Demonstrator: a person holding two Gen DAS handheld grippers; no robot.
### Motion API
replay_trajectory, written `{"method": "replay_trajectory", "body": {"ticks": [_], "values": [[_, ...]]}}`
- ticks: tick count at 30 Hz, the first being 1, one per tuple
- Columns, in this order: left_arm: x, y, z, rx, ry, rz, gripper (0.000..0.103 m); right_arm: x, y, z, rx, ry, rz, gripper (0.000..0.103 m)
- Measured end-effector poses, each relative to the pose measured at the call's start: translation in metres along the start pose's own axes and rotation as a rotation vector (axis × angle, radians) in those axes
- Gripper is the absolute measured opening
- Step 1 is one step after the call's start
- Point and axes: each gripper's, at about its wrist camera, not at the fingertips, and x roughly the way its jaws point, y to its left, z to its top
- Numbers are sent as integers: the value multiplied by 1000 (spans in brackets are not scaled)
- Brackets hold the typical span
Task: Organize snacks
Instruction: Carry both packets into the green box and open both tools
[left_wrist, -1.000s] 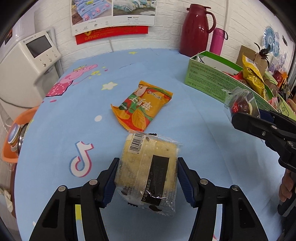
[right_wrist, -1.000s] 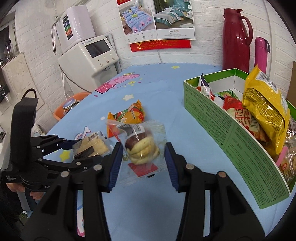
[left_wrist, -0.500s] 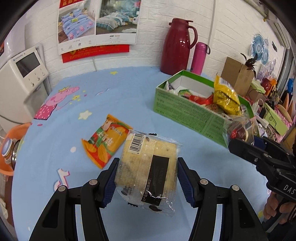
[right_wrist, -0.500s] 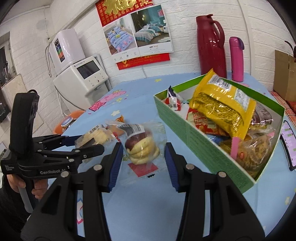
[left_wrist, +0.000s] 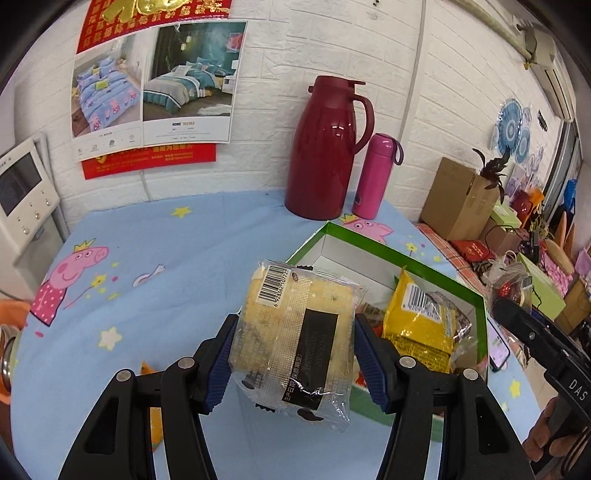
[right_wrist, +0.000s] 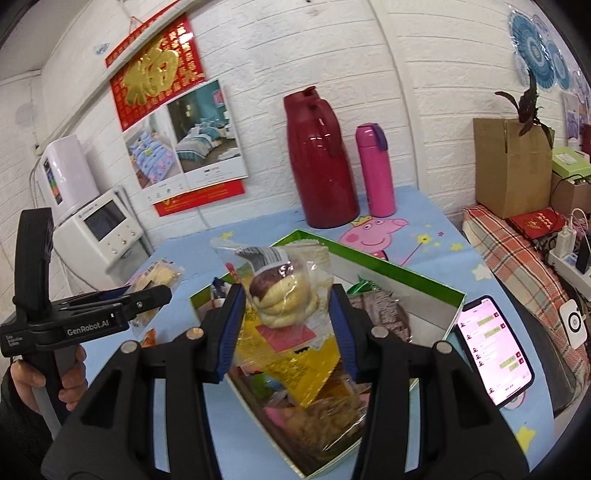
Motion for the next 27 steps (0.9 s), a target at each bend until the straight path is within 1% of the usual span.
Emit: {"method": "replay_trajectory", "body": {"ticks": [3,5,6,8,11,16,18,21,22,23,24,25,27], "values": [[20,-5,1,-15,30,-32,61,14,-9,-1,22,45,21,48],[29,-10,-5,8,38,-55,61,21,-3,-9,-33,76,42,48],[34,-15,-7,34,41,-48,61,27,2,-13,-71,98,26,48],[47,-24,-8,74,54,-24,61,46,8,-19,-108,152,1,48],[65,-26,-6,73,72,1,61,67,7,-16,-127,177,-17,49],[90,-18,11,29,87,31,61,100,-4,2,-93,247,-36,49],[95,-19,16,41,74,51,61,106,-7,9,-77,269,-74,49],[99,-22,21,69,57,56,63,110,-11,17,-65,282,-88,50],[98,-22,21,73,54,45,67,109,-12,18,-63,277,-86,58],[96,-21,20,75,54,33,73,107,-13,18,-59,271,-75,79],[94,-20,20,73,52,40,84,103,-14,18,-51,257,-66,90],[90,-18,19,65,42,53,94,96,-15,17,-43,226,-63,99],[82,-12,18,47,21,45,97,86,-15,17,-39,191,-53,99]]}}
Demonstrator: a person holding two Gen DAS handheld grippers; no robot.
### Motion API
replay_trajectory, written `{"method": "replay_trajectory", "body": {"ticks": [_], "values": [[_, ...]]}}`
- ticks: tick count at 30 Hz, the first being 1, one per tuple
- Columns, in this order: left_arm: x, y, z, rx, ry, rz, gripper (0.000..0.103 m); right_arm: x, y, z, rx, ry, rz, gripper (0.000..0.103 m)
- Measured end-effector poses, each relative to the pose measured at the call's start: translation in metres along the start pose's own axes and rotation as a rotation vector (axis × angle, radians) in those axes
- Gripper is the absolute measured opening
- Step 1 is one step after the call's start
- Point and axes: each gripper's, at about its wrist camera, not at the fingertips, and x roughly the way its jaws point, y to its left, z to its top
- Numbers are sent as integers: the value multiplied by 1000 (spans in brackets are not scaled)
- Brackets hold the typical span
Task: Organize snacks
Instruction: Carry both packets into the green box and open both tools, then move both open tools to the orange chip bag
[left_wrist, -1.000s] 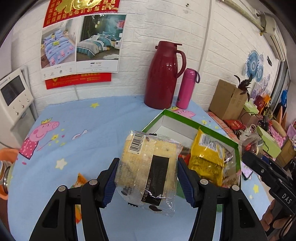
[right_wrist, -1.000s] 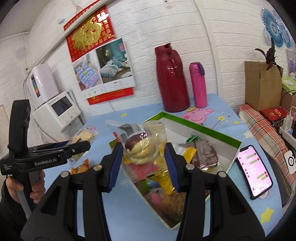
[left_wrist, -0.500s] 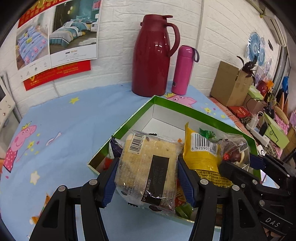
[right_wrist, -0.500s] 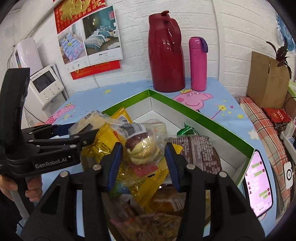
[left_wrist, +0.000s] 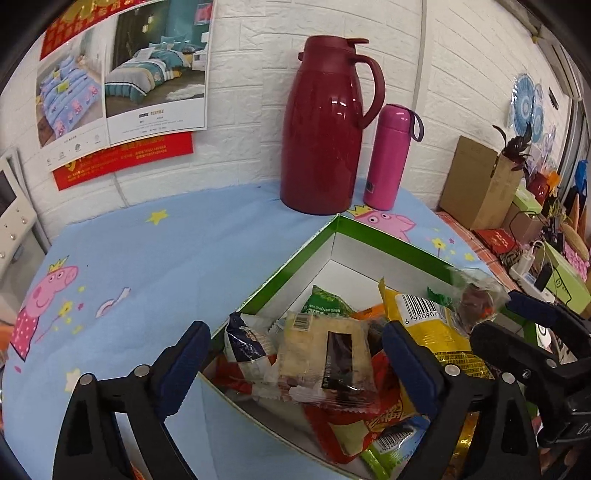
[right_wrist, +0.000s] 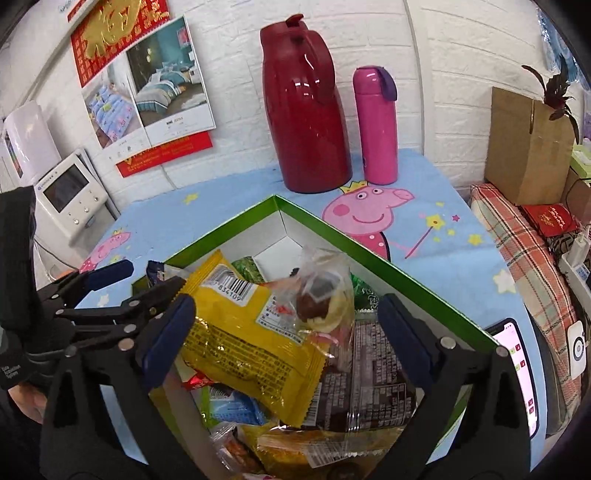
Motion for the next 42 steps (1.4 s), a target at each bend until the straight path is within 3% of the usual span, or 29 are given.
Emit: {"method": "replay_trajectory", "body": {"ticks": [8,18,29,42], "values": [[-46,7,-26,0,-8,-14,97,-56,18,-20,-4,-83,25,100],[-124,20,-86,-18,-12,7,97,-110,50,-77,-5,-146,79,102],[-144,55,-147,-47,61,114,97,-97,62,-119,58,-40,153,102],[-118,120,-159,-160,134,180,97,-65,105,-121,2,25,189,102]]}}
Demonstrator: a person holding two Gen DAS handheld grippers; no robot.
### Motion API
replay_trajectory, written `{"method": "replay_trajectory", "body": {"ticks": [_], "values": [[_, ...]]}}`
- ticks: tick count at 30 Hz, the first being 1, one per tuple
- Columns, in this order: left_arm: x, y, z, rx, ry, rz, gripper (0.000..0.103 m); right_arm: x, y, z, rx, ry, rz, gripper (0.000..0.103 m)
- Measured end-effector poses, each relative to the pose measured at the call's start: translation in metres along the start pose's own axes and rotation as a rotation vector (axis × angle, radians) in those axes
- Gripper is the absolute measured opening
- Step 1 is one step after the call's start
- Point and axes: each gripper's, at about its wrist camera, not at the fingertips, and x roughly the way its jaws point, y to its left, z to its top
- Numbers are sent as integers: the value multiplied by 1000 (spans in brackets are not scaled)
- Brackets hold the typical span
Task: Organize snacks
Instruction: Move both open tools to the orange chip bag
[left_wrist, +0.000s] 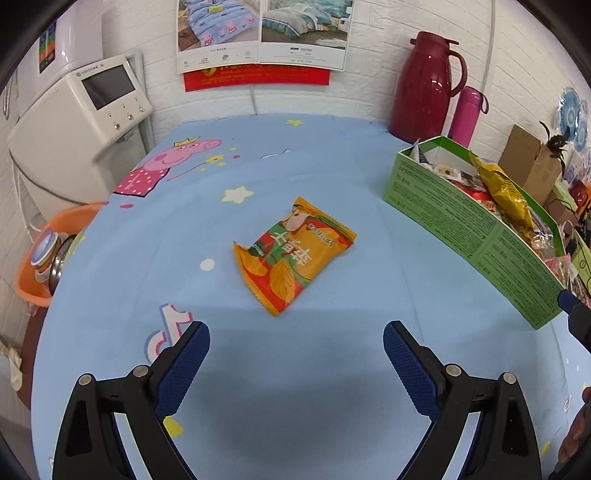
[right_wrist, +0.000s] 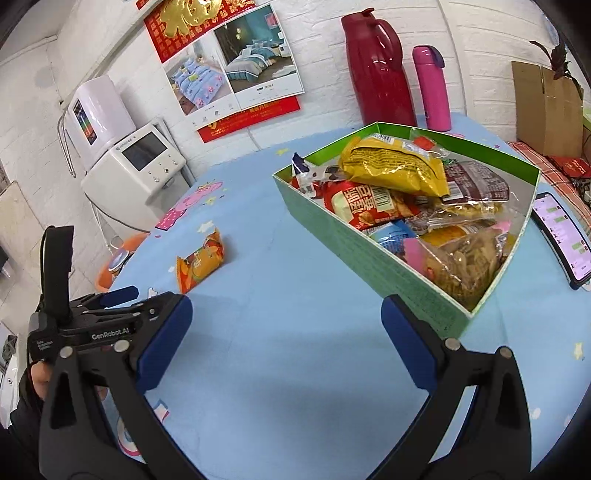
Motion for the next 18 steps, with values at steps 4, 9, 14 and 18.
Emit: {"method": "replay_trajectory", "body": {"ticks": [4,9,14,18], "values": [[15,23,23,-45,-23,2,97,14,7,2,-16,26,5,102],[43,27,55,-7,-48,-24,97,28,10,1,-28,55,-3,102],[72,12,66,66,-28,-51,95,34,8,0,-29,74,-13,102],[83,3,56,102,11,-159,73,32,7,-1,-34,76,-13,102]]}}
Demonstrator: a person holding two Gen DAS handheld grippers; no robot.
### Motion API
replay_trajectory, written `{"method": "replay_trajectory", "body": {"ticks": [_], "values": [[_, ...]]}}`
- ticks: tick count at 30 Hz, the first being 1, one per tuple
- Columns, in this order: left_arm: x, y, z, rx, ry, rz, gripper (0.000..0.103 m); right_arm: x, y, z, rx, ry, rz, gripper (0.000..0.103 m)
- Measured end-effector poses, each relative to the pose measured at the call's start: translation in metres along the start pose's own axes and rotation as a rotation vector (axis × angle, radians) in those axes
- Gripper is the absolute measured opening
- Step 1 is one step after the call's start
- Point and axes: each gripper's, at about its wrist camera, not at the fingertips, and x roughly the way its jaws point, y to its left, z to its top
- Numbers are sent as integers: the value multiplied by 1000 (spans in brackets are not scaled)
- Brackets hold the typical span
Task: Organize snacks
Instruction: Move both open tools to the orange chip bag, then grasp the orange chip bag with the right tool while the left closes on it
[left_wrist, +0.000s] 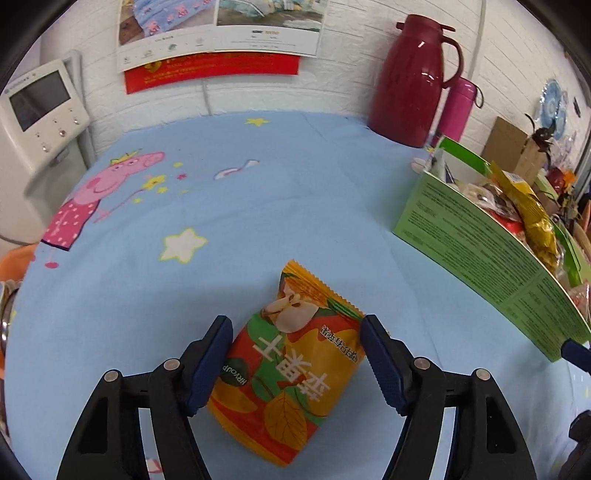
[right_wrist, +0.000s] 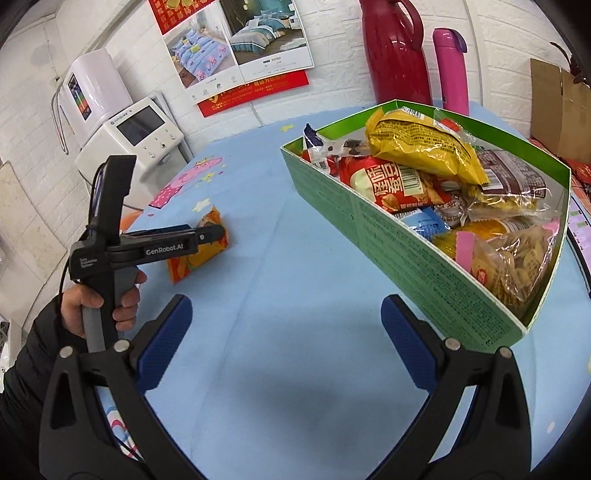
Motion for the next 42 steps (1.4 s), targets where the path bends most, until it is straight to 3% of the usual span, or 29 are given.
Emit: {"method": "replay_trajectory", "body": {"ticks": [9,12,16,20,22,25,30,33,35,37,42], "values": [[-40,-57,-65,143,10,-222,73,-16,-6,-10,10,1,28,102],[-65,-74,-86,161,25,-230,73,-22,-8,-18,10,16,46,102],[-109,-42,-100,-25,-18,-253,81,-25,-12,-24,24,48,115,102],[-114,1,-117,-281,70,-320,79,-13,-7,-19,12,122,235,102],[-108,7,-128,-344,97,-337,75,-3,2,-14,-25,161,286,100],[-102,4,-134,-348,87,-326,66,15,16,-6,-71,231,344,91],[-92,-5,-128,-321,98,-331,55,41,22,-3,-98,312,335,66],[-88,-10,-124,-296,101,-330,50,50,20,-8,-66,341,383,49],[-87,-11,-125,-286,107,-337,42,54,19,-16,-54,363,405,34],[-84,-14,-124,-273,109,-333,33,55,18,-27,-50,373,404,29],[-80,-18,-117,-262,114,-329,33,44,12,-30,-32,346,394,30]]}}
